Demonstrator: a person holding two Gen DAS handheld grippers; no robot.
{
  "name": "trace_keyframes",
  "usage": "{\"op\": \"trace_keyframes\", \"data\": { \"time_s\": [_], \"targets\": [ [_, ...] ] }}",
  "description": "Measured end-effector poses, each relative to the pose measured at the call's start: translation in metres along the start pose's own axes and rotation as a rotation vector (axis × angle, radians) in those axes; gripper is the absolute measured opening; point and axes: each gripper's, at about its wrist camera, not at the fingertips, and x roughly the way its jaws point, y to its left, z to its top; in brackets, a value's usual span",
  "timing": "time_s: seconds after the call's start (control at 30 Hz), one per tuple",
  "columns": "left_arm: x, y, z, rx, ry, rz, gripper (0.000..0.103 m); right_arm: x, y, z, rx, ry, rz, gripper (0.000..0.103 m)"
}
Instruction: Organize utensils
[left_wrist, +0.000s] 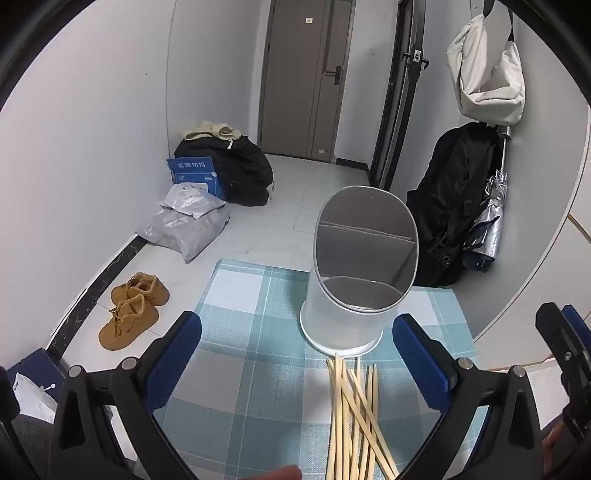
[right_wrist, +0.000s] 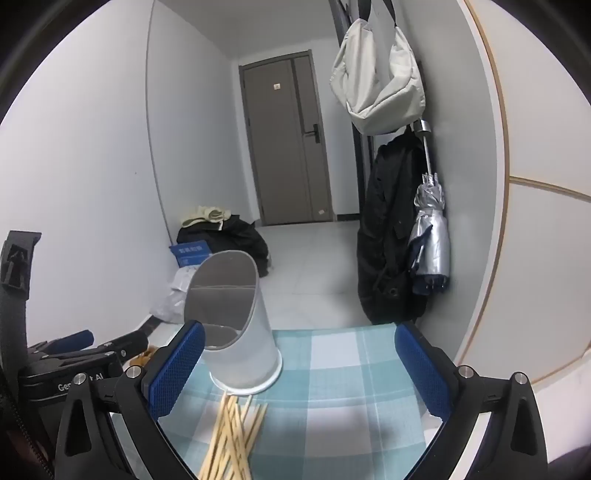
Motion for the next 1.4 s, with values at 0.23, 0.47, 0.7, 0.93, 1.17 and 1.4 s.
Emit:
{"op": "trace_keyframes", "data": {
  "time_s": [0.23, 0.47, 0.7, 0.93, 1.17, 1.4],
  "targets": [
    [0.001, 0.010, -0.010, -0.018, -0.024, 0.002, 0.102, -0.003, -0.001, 0.000, 0.012, -0.012, 0.005, 0.103],
    [-0.001, 0.003, -0.003, -0.004, -0.019, 0.021, 0.102, -0.003, 0.004, 0.001, -0.006, -0.011, 0.002, 0.103],
    [-0.002, 0.001, -0.003, 0.020, -0.013, 0.020, 0.102, -0.003, 0.002, 0.001, -0.004, -0.009, 0.002, 0.103],
    [-0.002, 0.001, -0.002, 0.009, -0.013, 0.029, 0.102, -0.004, 0.000, 0.002, 0.002, -0.017, -0.002, 0.103],
    [-0.002, 0.002, -0.002, 0.006, -0.007, 0.019, 0.102, -0.004, -0.002, 0.003, 0.004, -0.022, -0.005, 0.103],
    [0.000, 0.002, -0.002, -0.005, 0.000, 0.022, 0.102, -0.005, 0.000, 0.001, 0.002, -0.025, -0.010, 0.103]
  ]
}}
